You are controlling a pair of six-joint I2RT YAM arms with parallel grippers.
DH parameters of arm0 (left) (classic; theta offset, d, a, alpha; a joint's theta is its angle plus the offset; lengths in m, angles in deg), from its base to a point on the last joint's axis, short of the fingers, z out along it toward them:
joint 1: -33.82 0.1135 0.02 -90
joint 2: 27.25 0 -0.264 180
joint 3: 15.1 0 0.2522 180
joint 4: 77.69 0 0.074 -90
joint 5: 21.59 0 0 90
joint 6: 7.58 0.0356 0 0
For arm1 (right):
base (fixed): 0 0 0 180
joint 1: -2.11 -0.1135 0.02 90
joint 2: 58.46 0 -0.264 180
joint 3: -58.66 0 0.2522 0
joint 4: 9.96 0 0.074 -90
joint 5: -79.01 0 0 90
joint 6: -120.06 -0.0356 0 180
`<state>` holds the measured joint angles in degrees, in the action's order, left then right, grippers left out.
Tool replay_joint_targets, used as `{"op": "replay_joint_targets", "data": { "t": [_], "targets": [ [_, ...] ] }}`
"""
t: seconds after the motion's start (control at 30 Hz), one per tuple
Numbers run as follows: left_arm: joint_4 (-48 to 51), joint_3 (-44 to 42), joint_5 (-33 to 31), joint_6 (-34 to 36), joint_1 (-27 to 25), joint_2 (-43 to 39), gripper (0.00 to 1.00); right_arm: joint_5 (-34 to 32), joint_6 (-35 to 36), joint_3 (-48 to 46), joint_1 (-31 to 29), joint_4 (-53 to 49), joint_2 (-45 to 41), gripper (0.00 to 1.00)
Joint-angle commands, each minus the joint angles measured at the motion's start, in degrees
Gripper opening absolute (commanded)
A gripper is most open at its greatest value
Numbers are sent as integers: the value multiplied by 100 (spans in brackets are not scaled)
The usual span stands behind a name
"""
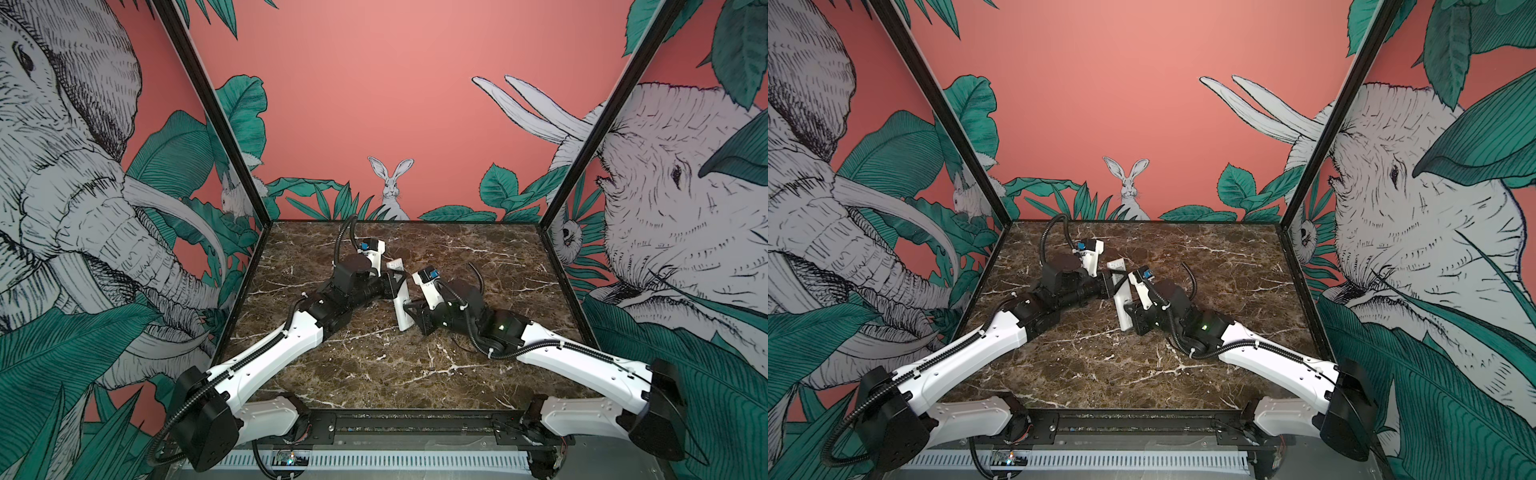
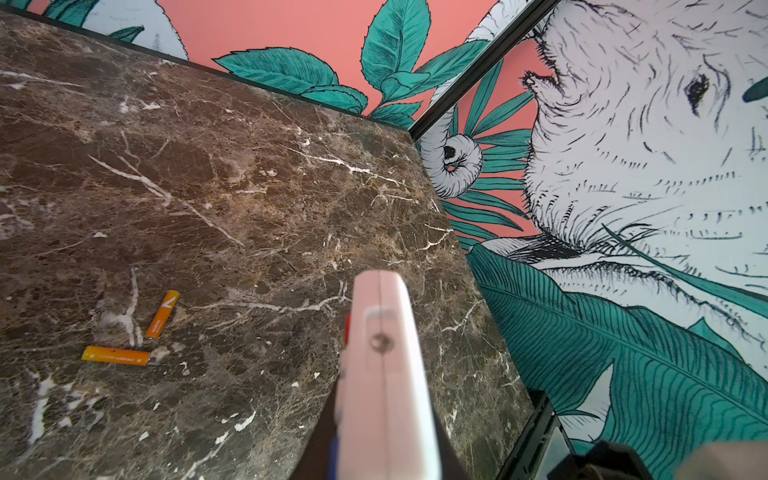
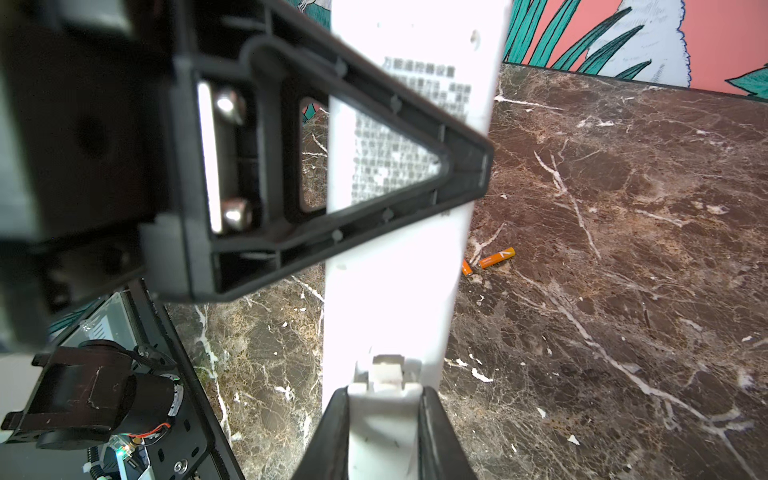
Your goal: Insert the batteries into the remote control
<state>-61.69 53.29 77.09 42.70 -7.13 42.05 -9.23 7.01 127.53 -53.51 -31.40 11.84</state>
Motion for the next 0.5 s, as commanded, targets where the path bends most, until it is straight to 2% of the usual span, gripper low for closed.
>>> {"op": "replay_joint_targets", "data": {
  "t": [0.0,0.47],
  "targets": [
    [-9,-112,-71,-41,1,-29,0,31,204,-106,-103,408,-202,14],
    [31,-288,-155,-19,43,-137,0,-256,231,-89,-108,18,-376,13]
  ]
}}
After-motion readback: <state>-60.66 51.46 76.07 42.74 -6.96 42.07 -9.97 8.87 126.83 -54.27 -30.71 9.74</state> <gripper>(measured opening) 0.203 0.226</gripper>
